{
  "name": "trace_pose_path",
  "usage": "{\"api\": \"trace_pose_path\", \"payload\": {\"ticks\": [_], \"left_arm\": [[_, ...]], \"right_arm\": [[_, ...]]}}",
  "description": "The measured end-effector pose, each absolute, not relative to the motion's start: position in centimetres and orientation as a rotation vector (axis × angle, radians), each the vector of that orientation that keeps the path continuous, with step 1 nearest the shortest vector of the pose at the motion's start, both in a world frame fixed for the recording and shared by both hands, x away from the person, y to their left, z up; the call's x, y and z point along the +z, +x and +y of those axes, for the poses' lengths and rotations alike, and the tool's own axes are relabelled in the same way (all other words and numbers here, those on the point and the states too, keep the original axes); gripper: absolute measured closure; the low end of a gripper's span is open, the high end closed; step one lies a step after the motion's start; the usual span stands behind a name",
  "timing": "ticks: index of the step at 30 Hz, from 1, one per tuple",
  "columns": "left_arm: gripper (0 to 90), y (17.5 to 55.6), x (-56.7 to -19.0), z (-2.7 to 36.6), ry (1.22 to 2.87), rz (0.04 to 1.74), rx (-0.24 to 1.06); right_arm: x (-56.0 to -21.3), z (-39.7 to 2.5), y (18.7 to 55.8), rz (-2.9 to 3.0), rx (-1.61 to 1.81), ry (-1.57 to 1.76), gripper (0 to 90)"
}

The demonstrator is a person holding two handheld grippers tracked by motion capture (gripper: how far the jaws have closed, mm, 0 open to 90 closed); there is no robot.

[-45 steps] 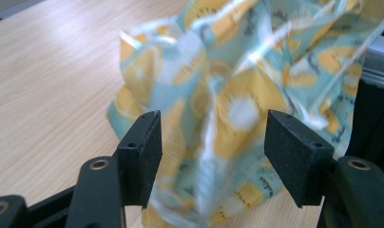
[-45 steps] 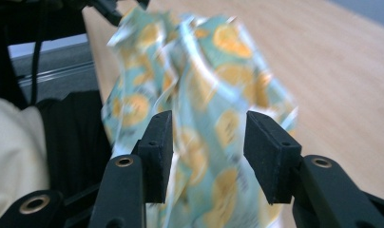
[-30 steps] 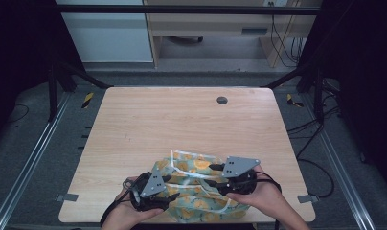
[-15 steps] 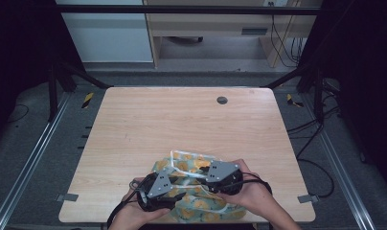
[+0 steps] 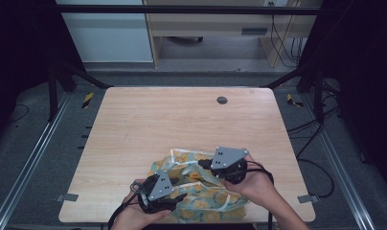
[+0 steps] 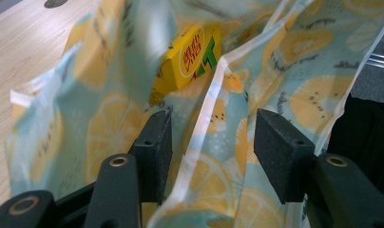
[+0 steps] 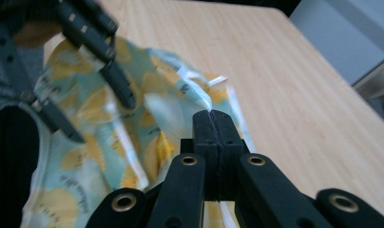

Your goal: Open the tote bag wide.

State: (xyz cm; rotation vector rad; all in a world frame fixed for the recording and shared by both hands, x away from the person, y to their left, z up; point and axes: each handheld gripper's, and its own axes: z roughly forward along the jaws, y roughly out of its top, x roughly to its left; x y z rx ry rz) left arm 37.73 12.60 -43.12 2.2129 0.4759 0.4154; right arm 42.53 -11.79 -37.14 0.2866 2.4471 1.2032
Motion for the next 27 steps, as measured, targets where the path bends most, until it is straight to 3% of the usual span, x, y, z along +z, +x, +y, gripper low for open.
{"api": "trace_pose_path", "payload": {"ticks": [8, 13, 19, 24, 27], "left_arm": [[46.7, 38.7, -43.4, 11.6, 2.234, 0.465, 0.438], [40.8, 39.5, -43.3, 11.4, 2.211, 0.465, 0.544], [34.2, 39.9, -42.9, 11.6, 2.173, 0.449, 0.508], [28.7, 41.3, -44.2, 10.5, 2.261, 0.423, 0.460], [30.1, 41.6, -44.8, 10.3, 2.276, 0.437, 0.432]], "right_arm": [[-35.4, -12.3, 45.1, 2.400, 1.219, 0.353, 90.0], [-35.2, -12.9, 47.3, 2.392, 1.232, 0.427, 90.0], [-35.3, -13.0, 48.2, 2.406, 1.253, 0.456, 90.0], [-35.3, -12.6, 48.3, 2.413, 1.255, 0.452, 90.0], [-35.3, -12.5, 48.5, 2.414, 1.251, 0.451, 90.0]]}}
